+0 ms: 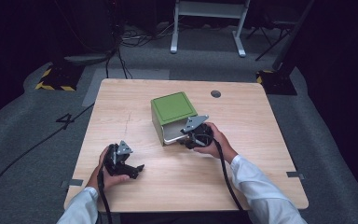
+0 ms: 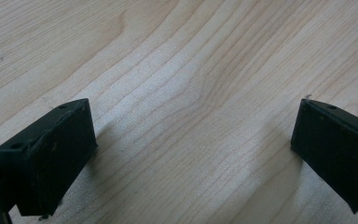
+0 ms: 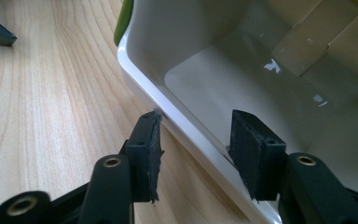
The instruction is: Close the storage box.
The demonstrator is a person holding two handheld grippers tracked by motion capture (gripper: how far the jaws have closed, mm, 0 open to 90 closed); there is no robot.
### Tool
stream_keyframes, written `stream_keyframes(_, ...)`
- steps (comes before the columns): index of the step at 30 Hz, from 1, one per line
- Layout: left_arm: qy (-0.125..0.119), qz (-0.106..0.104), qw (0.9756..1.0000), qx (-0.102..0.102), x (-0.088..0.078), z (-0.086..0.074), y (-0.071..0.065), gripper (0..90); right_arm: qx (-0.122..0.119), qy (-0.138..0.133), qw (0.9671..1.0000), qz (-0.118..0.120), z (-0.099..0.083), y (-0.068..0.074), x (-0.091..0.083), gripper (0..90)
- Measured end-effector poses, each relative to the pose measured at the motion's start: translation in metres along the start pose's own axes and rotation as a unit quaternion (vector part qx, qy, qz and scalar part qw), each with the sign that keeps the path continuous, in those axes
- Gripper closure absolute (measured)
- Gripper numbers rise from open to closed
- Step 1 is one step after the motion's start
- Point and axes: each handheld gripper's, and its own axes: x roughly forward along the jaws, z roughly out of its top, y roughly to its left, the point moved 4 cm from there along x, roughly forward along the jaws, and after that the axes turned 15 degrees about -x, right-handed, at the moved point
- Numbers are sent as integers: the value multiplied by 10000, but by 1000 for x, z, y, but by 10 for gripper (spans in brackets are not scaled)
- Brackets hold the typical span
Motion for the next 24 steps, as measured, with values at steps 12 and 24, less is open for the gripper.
stream_keyframes(12, 1, 1, 10000, 0, 0, 0, 0, 1, 78, 1, 10000, 33, -2, -1, -6, 479)
stream_keyframes(24, 1, 0, 10000, 1, 0, 0, 0, 1, -19, -2, 10000, -26, 1, 7, -15, 366)
